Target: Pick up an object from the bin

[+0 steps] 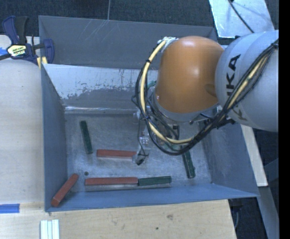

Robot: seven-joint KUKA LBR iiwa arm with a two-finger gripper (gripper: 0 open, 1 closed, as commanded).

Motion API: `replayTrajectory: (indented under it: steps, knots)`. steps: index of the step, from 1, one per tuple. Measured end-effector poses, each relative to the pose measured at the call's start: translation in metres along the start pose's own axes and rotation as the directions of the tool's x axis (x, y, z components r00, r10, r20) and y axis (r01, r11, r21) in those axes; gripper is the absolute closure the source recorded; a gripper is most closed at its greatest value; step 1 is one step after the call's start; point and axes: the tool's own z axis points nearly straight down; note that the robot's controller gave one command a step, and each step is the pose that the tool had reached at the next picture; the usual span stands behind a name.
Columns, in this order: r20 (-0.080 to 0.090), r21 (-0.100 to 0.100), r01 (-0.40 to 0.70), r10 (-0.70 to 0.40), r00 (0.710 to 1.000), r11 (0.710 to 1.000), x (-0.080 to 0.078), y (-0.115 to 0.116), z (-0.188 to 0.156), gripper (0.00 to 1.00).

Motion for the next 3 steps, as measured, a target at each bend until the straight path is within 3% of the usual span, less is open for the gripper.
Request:
replayTrajectory:
  steps: [1,2,3]
  knots:
    - [-0.007,0.003,0.062,-0.062,0.998,0.998,-0.0227,0.0128,0.1575,0.0]
    - [0.0,0.0,0.06,-0.06,0.998,0.998,-0.0245,0.0131,0.1527,1.0]
    - [0.0,0.0,0.06,-0.06,0.998,0.998,-0.0246,0.013,0.1527,0.0]
